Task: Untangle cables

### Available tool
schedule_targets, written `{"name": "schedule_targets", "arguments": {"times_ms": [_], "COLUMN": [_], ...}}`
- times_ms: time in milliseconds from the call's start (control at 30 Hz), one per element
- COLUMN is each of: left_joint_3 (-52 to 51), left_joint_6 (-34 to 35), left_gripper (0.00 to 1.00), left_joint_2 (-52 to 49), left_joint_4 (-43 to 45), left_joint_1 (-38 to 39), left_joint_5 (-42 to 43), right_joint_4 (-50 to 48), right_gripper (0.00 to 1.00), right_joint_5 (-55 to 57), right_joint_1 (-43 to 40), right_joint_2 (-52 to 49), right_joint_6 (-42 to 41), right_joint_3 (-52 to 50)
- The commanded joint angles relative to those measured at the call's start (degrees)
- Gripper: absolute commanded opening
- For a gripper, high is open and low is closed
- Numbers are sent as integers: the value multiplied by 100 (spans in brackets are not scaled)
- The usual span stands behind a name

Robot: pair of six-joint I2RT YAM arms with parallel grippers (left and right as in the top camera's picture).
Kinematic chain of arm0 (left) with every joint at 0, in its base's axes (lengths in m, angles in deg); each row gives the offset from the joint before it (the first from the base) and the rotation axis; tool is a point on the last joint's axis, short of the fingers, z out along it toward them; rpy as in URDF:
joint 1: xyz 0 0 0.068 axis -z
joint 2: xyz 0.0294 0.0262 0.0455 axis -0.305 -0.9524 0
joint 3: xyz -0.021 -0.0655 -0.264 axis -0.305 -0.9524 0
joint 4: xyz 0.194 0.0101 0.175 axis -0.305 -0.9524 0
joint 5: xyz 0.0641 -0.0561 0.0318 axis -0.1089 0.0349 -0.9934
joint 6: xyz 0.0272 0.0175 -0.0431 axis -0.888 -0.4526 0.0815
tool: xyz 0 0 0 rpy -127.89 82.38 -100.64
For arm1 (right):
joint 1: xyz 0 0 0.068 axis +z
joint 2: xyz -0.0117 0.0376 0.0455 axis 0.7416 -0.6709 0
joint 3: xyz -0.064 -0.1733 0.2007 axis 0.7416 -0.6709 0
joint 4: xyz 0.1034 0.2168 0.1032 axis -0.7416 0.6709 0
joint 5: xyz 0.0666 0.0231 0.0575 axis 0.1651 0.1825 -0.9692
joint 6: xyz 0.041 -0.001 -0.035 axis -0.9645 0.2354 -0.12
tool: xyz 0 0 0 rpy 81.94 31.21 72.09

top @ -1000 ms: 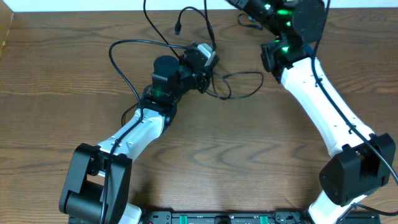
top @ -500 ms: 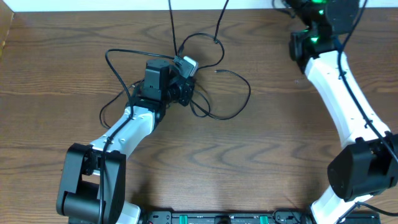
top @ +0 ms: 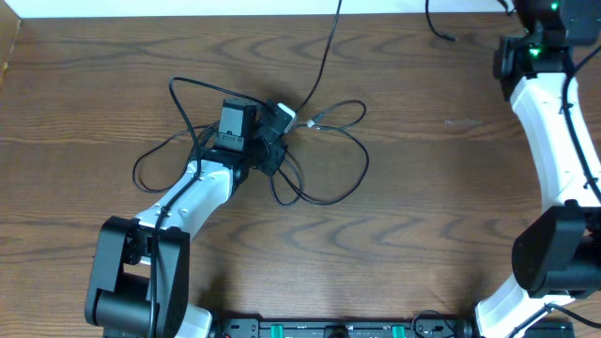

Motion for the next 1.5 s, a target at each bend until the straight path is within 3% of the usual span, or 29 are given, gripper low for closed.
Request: {"name": "schedule_targets", "arguments": {"times_ms": [0,200,300,667,867,1067,1267,1433,1467], "left_joint_3": [17,-9,-11,-11,-9,-9,-11,-11,-9], "left_joint_6": [-125,-125,-125,-125,-122,-120,-120,-120,-120], "left_gripper": [7,8,8,8,8,8,8,8,8], "left_joint_2": [0,0,0,0,0,0,0,0,0], "left_joint_4": [-118,-358,-374,-372,-352,-286,-245,-245,-245], "left_joint_1": [-31,-31,-31,-31,-31,-31,-31,-31,-31], "left_joint_5": [-125,-365,-509,-509,-505,-503,-505,-505,-505], "right_joint_4": [-2,83,632,1947,2319,3064,4052,5816,6227], "right_gripper": [1,1,1,1,1,1,21,49,62], "right_joint_5": [382,597,573,737,538,-133,-1189,-1858,-1849], "right_joint_1": [-352,-1410,-2061,-3458,-3871,-3783,-3392,-2804,-2680], "right_joint_2": [24,24,24,24,24,24,24,24,24], "right_joint_6": [-57,-55,7,1351,1668,2376,3464,4433,4476], "right_joint_3": [63,63,63,63,63,63,63,63,63]}}
